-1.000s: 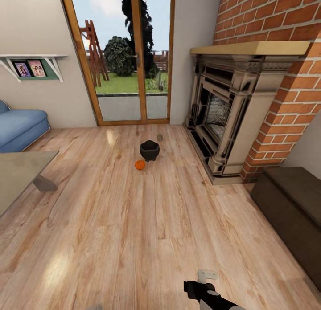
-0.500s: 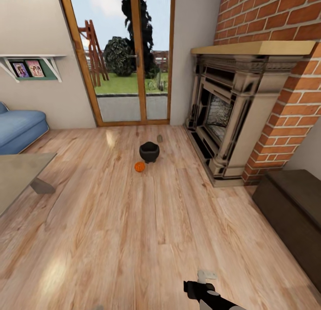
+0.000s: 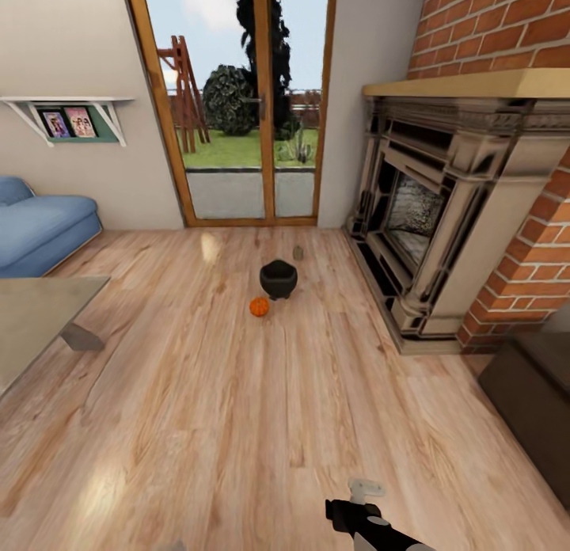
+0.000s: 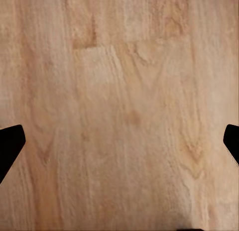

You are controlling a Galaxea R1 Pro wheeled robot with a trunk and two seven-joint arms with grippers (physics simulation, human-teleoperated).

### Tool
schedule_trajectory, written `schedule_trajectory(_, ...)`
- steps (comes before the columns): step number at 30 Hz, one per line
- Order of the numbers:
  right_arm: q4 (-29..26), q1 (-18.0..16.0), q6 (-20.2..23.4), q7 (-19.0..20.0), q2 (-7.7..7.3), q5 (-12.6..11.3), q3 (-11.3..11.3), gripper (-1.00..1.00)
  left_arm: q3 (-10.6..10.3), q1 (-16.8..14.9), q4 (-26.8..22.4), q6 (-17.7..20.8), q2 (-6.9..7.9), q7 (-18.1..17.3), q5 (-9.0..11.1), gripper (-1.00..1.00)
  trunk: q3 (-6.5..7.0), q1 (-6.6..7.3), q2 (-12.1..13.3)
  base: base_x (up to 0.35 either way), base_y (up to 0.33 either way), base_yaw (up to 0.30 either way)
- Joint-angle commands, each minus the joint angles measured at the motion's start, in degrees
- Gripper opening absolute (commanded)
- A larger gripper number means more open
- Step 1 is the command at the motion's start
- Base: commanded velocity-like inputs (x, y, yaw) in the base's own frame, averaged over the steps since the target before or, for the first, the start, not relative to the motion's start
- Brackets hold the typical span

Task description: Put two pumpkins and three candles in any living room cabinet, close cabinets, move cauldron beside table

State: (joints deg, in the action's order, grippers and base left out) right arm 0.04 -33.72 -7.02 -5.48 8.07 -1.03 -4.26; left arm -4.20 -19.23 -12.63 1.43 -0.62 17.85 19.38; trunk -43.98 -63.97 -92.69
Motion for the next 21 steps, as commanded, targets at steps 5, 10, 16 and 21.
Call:
schedule_trajectory(5, 0.04, -0.03, -0.27, -0.06, 0.01, -0.11, -0.40, 1.00, -0.46, -0.02, 0.33, 0.16, -0.02, 0.34, 0.30, 1.00, -0.05, -0.03, -0.02, 0.327, 0.000, 0.272)
schedule_trajectory(10, 0.04, -0.03, -0.27, 0.01, -0.11, -0.11, -0.40, 1.00, -0.46, -0.02, 0.56, 0.15, -0.22, 0.34, 0.15, 1.00, -0.05, -0.03, -0.02, 0.173, 0.000, 0.108)
schedule_trajectory(16, 0.04, -0.03, -0.27, 0.03, -0.13, -0.11, -0.40, 1.00, -0.46, -0.02, 0.58, 0.15, -0.25, 0.34, 0.20, 1.00, -0.05, -0.03, -0.02, 0.218, 0.000, 0.013)
schedule_trajectory(21, 0.04, -0.03, -0.27, 0.08, -0.09, -0.08, -0.40, 1.00, -0.46, -0.02, 0.59, 0.15, -0.25, 0.34, 0.16, 1.00, -0.05, -0.03, -0.02, 0.304, 0.000, 0.032)
